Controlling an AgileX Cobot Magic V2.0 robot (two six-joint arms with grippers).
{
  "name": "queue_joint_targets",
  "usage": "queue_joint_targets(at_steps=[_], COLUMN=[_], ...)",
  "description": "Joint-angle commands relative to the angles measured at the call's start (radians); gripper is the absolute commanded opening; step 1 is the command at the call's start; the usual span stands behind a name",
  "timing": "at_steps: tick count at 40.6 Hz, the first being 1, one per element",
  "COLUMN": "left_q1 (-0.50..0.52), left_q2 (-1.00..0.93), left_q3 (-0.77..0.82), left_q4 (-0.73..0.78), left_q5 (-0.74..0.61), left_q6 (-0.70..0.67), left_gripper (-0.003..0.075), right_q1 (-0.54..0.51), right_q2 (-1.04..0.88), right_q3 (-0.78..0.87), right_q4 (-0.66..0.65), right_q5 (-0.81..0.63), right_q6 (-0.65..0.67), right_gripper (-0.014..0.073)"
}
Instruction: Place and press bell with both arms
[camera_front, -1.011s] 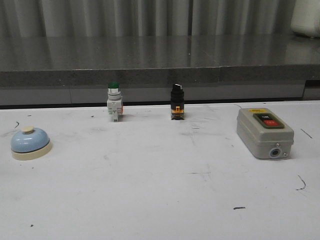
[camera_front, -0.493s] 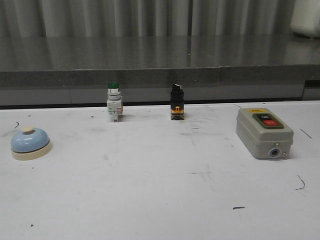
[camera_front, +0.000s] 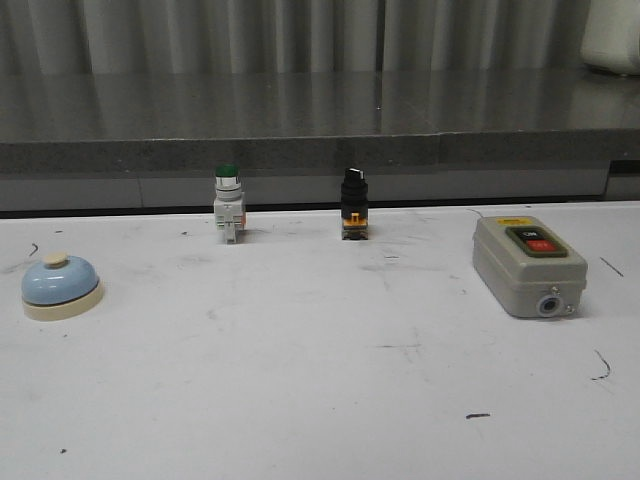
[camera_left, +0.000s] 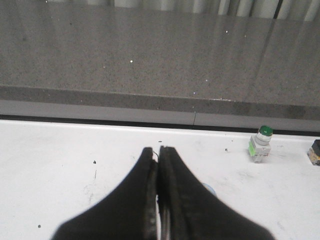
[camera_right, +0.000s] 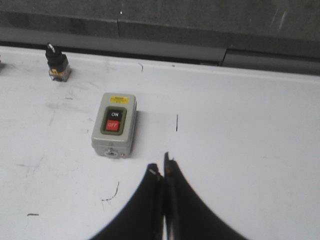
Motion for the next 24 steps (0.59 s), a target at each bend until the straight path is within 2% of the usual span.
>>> queue_joint_targets(at_steps=[1,7,10,13,19,20,22,24], left_q1=[-0.001,-0.001,-0.001,-0.001,-0.001,-0.001,-0.001,-0.007], left_q2=[0.036,0.074,0.086,0.096,0.103,0.103,0.103,0.103], left_q3=[-0.026,-0.026,-0.026,-0.026,-0.026,-0.026,-0.026,-0.026], left_q4=[-0.009,-0.009,-0.009,-0.009,-0.009,-0.009,-0.015,-0.031], left_q5=[-0.068,-0.042,-0.016,0.013,0.02,0.02,0.02,0.022], left_q6=[-0.008,-0.008,0.0,0.029,0.029,0.029,0.029,0.029], left_gripper=[-0.002,-0.0019,0.0001,0.0094,0.0424,0.0472,0.0533,0.0547], right_q1=[-0.003,-0.003,-0.003,-0.003,-0.003,-0.003,-0.003,-0.003], right_q2=[0.048,0.097,0.107,0.108,0.108,0.108,0.108,0.108], right_q3=[-0.018,-0.018,-0.018,-0.018,-0.018,-0.018,-0.018,-0.018], right_q4=[-0.006,-0.006,-0.006,-0.006,-0.006,-0.006,-0.006,-0.006], right_q5=[-0.07,-0.071,-0.071,-0.072,-0.081,-0.081,-0.08,-0.08], right_q6=[-0.008,-0.008,-0.008,-0.008,-0.008,-0.008,-0.008,-0.008], right_gripper=[-0.0068,-0.0063,-0.001,0.011,0.0459,0.0493,0.0561,0.058])
